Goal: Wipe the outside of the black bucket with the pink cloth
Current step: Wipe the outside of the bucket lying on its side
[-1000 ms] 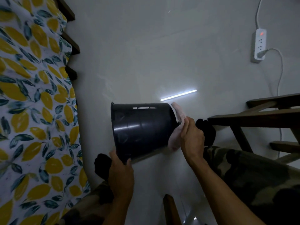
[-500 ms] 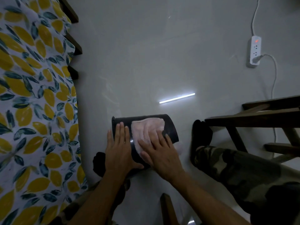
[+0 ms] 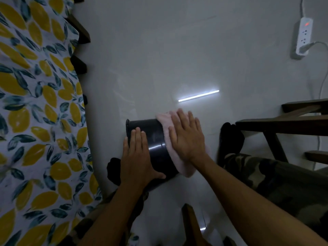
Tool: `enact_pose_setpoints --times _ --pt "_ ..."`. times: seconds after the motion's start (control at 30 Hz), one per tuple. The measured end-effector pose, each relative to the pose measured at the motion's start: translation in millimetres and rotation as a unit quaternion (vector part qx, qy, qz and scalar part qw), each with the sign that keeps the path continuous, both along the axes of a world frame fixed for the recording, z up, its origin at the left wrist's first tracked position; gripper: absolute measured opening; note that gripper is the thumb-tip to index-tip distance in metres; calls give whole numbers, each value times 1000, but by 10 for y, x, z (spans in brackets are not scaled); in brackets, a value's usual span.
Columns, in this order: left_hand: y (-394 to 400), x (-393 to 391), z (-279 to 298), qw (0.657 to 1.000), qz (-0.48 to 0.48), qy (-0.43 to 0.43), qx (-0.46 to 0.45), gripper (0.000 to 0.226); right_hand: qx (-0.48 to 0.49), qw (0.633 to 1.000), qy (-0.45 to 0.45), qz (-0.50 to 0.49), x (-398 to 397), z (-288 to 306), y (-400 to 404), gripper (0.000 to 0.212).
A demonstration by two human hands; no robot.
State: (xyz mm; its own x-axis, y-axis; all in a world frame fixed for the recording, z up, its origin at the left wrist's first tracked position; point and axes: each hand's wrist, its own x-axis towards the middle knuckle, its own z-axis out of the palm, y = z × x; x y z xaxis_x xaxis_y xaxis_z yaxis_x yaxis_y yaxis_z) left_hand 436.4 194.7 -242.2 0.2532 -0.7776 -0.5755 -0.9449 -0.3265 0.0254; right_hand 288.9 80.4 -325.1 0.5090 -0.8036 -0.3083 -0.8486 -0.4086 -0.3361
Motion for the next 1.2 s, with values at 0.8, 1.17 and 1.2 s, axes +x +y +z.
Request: enact_pose_setpoints --times 0.8,1.17,1.2 --pt "128 -49 -93 997 -9 -30 -76 159 -25 1000 8 12 179 101 -185 55" --pt "203 -281 -170 988 14 -54 -144 133 -4 998 60 26 -125 174 34 75" --pt "222 -298 -145 986 16 -51 -159 130 -4 998 55 30 -181 166 83 76"
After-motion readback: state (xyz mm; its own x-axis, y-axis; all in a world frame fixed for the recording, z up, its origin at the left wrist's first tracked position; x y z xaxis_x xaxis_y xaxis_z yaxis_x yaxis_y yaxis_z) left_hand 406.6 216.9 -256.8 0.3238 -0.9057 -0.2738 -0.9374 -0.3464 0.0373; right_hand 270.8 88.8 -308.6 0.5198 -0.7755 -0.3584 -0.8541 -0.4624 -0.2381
